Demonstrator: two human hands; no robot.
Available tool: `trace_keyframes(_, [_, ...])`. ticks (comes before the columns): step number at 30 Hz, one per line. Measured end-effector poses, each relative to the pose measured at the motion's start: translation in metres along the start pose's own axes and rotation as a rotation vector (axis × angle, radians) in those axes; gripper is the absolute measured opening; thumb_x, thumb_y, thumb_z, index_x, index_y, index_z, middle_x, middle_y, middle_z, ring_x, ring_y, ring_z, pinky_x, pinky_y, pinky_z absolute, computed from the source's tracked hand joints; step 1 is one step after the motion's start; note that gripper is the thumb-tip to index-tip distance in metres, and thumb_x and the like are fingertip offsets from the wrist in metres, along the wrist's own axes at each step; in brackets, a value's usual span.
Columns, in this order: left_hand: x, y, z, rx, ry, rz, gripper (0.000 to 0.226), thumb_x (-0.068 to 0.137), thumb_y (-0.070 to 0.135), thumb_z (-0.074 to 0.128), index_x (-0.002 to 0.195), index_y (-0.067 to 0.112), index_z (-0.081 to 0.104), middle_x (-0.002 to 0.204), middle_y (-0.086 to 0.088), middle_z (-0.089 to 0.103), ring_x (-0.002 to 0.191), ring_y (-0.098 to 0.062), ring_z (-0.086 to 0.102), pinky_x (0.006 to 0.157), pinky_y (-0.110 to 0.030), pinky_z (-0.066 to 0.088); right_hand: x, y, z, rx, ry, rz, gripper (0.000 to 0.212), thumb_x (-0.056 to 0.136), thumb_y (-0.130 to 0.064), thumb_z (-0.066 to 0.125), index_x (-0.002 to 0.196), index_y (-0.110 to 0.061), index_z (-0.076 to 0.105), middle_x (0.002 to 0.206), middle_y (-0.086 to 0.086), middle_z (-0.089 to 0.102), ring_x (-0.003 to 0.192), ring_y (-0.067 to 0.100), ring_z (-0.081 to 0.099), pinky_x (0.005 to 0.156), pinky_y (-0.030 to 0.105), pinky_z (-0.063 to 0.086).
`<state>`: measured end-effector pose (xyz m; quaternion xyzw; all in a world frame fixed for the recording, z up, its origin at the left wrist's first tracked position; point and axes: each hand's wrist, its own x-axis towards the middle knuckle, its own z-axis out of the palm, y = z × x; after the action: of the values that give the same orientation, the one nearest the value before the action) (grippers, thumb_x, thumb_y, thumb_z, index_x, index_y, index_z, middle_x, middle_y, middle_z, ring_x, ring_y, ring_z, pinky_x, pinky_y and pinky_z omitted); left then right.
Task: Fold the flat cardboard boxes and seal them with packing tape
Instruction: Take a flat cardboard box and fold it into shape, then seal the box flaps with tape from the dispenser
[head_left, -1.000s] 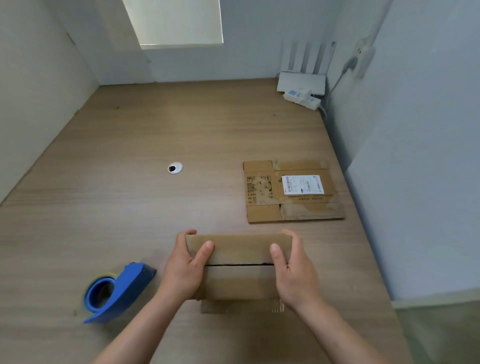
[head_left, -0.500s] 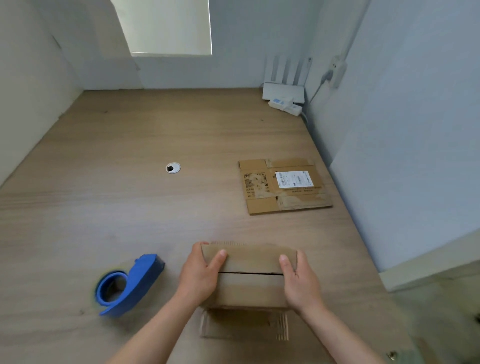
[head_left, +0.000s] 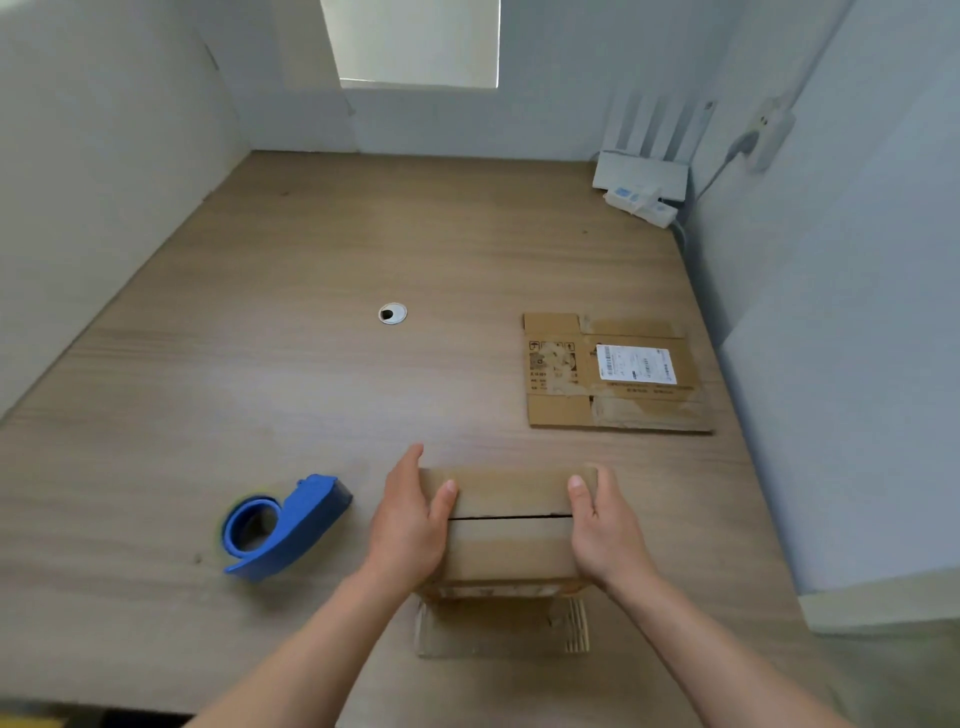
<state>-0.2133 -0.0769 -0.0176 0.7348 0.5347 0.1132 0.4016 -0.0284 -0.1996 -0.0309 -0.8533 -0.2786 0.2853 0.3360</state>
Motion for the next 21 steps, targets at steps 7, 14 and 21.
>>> trace_keyframes(7, [-0.015,0.004,-0.006,0.570,-0.025,0.402,0.080,0.078,0.087,0.037,0.139,0.035,0.041,0.143,0.006,0.039,0.147,-0.030,0.018,0.113,-0.049,0.031,0.005,0.006,0.002,-0.021,-0.003,-0.036,0.034,0.105,-0.034,0.041,0.124,-0.007,0.048,0.119,0.018,0.063,0.111,0.036,0.058,0.084,0.037,0.039])
trace_keyframes(14, [-0.015,0.007,-0.012,0.669,-0.116,0.470,0.112,0.054,0.098,0.049,0.144,0.036,0.029,0.142,0.004,0.029,0.133,-0.020,0.027,0.115,-0.039,0.030,0.003,0.000,-0.001,-0.036,-0.010,-0.026,0.034,0.105,-0.034,0.042,0.128,-0.011,0.048,0.123,0.016,0.062,0.117,0.036,0.057,0.088,0.037,0.041])
trace_keyframes(21, [-0.011,0.003,-0.009,0.610,-0.075,0.506,0.111,0.051,0.096,0.054,0.141,0.032,0.036,0.136,0.004,0.033,0.124,-0.016,0.032,0.109,-0.033,0.036,-0.015,-0.012,-0.003,-0.505,0.011,-0.602,0.061,0.097,-0.052,0.030,0.154,-0.031,0.030,0.166,-0.003,0.011,0.154,0.016,0.006,0.121,0.044,0.016])
